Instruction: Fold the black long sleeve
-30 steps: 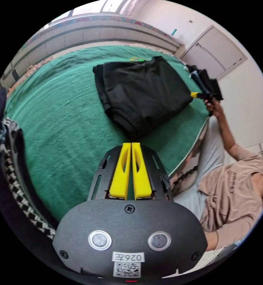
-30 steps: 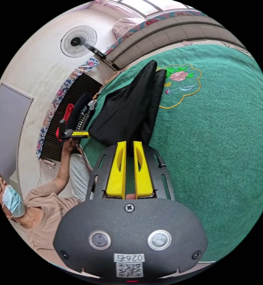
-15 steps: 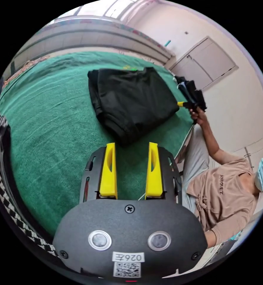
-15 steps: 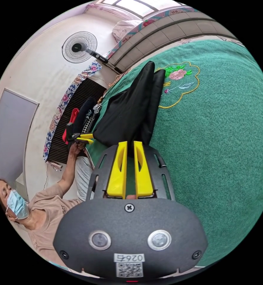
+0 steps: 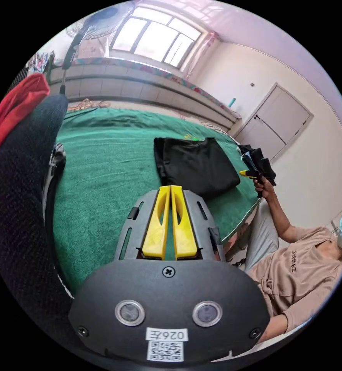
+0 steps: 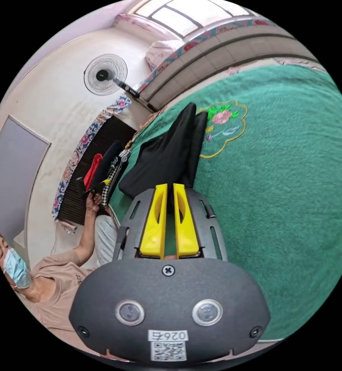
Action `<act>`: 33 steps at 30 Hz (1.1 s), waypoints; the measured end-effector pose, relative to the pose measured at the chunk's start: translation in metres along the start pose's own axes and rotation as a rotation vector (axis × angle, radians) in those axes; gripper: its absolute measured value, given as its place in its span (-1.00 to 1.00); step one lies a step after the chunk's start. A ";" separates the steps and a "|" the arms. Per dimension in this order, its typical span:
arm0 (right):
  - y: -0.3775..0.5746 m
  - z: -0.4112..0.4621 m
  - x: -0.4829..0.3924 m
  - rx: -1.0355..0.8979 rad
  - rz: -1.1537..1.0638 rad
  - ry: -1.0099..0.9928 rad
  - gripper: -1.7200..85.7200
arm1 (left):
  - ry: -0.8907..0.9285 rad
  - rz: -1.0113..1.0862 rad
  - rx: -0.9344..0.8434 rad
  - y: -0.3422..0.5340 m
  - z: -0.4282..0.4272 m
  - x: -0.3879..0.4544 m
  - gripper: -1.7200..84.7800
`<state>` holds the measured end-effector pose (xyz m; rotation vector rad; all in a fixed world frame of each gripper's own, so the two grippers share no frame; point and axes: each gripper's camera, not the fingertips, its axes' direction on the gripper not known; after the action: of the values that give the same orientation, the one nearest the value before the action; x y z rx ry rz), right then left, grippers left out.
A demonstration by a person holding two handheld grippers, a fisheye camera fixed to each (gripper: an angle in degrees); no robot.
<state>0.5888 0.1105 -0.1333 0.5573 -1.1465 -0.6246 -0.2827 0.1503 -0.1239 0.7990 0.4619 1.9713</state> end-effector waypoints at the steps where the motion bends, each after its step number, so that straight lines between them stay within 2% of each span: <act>1: 0.008 -0.011 -0.012 0.050 -0.021 0.053 -0.97 | -0.015 0.073 -0.019 -0.009 0.008 0.026 -0.98; 4: 0.028 -0.019 -0.044 0.150 -0.093 0.094 -0.98 | -0.111 0.225 -0.066 -0.028 0.036 0.084 -0.98; 6: 0.034 -0.006 -0.058 0.149 -0.134 0.064 -0.98 | -0.182 0.278 -0.140 -0.033 0.061 0.103 -0.98; 9: 0.034 0.040 -0.068 -0.005 -0.141 0.096 -0.98 | -0.273 0.261 -0.416 -0.029 0.110 0.098 -0.98; 10: 0.034 0.062 -0.065 -0.108 -0.115 0.168 -0.98 | -0.237 0.228 -0.373 -0.027 0.098 0.095 -0.98; 12: 0.038 0.071 -0.064 -0.142 -0.102 0.163 -0.98 | -0.194 0.172 -0.344 -0.026 0.072 0.090 -0.98; 14: 0.050 0.060 -0.070 -0.094 -0.100 0.158 -0.98 | -0.138 0.152 -0.228 -0.018 0.036 0.092 -0.98; 18: 0.083 0.030 -0.105 0.076 -0.195 0.245 -0.98 | -0.074 0.154 0.164 0.005 -0.065 0.105 -0.98; 23: 0.157 -0.004 -0.191 0.388 -0.426 0.507 -0.96 | -0.119 0.262 0.421 0.039 -0.146 0.143 -0.98; 24: 0.167 -0.007 -0.202 0.429 -0.451 0.543 -0.95 | -0.088 0.299 0.516 0.049 -0.168 0.155 -0.98; 26: 0.214 -0.022 -0.248 0.639 -0.595 0.651 -0.89 | 0.030 0.350 0.671 0.064 -0.202 0.171 -0.98; 28: 0.247 -0.035 -0.277 0.791 -0.682 0.642 -0.85 | 0.207 0.459 0.834 0.081 -0.240 0.194 -0.98; 29: 0.264 -0.044 -0.292 0.849 -0.726 0.593 -0.86 | 0.239 0.479 0.871 0.084 -0.248 0.200 -0.98; 31: 0.282 -0.058 -0.312 0.867 -0.778 0.498 -0.91 | 0.299 0.579 0.964 0.091 -0.271 0.225 -0.98; 33: 0.293 -0.071 -0.330 0.828 -0.832 0.402 -0.96 | 0.286 0.663 0.963 0.088 -0.279 0.243 -0.97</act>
<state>0.6116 0.5554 -0.1690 1.8382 -0.7166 -0.6677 -0.6185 0.3168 -0.1870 1.3831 1.5465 2.4651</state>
